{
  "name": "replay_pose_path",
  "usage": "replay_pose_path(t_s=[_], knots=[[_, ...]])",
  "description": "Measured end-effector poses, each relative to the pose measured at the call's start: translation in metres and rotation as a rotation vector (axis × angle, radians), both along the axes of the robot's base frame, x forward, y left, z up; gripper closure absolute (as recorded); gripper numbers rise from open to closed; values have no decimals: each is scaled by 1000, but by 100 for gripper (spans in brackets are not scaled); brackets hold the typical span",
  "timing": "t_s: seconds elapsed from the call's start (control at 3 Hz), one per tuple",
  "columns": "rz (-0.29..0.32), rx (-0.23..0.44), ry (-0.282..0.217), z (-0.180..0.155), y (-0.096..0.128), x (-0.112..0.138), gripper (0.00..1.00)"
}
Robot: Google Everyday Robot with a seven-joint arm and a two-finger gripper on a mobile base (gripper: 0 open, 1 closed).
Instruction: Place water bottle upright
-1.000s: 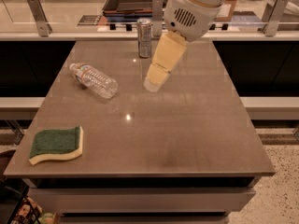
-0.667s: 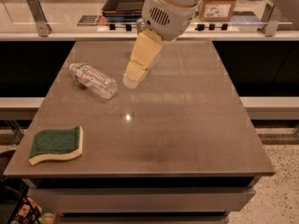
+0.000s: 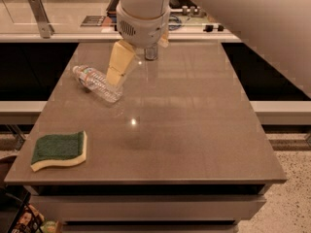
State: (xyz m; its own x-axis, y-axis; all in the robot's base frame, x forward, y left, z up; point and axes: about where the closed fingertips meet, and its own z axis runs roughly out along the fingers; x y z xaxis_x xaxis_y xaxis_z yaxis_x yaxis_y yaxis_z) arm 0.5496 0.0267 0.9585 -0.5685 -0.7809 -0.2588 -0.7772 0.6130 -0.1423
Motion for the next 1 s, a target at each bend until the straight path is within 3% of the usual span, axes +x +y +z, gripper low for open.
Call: replay_pose_path(t_s=[0.33, 1.0], knots=[[-66, -57, -16, -19, 13, 36, 0], [-95, -42, -2, -24, 15, 50, 0]])
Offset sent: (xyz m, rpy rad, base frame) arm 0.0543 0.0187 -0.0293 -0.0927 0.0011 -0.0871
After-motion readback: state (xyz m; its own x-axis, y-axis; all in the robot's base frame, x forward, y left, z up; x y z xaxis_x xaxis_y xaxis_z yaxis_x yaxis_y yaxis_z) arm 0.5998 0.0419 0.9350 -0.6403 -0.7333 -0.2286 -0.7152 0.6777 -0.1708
